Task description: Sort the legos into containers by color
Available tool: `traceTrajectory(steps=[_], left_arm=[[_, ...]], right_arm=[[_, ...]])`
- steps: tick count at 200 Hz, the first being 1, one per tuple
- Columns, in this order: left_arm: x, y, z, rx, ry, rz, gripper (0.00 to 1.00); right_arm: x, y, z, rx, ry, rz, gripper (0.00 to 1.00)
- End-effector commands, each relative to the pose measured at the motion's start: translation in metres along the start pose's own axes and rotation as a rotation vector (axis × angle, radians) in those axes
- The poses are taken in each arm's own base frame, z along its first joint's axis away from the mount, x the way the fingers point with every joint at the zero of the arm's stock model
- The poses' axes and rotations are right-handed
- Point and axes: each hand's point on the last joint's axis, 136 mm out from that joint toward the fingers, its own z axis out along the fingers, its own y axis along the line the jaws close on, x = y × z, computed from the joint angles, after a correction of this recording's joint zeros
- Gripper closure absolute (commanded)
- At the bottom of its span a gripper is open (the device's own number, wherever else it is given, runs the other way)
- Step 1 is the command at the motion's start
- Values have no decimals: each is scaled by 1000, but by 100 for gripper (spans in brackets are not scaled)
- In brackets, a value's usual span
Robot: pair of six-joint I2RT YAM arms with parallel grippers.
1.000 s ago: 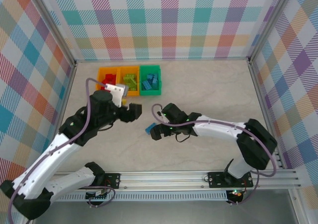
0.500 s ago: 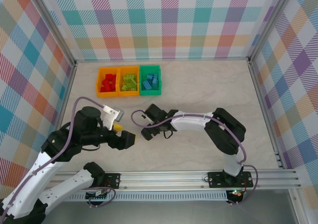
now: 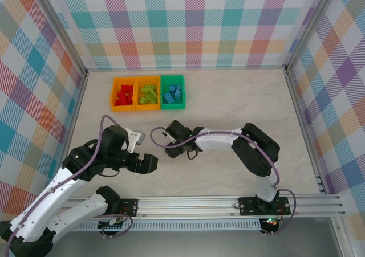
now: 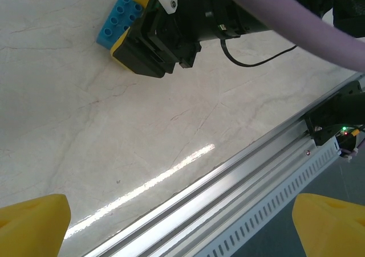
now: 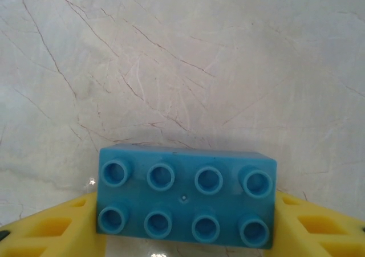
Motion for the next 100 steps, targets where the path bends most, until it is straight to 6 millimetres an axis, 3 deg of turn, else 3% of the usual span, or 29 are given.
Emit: traceTrajectory(steps=[1, 40, 74, 100], left_arm=[[-4, -6, -3, 19, -18, -2, 0], [-42, -19, -12, 99, -229, -78, 0], [-71, -7, -6, 68, -378, -220, 0], [-88, -11, -2, 87, -450, -164, 0]], right_arm=[[-5, -1, -14, -36, -42, 53, 49], [-49, -22, -56, -79, -219, 176, 50], [-102, -63, -80, -50, -374, 252, 52], [-145, -94, -85, 12, -458, 243, 52]])
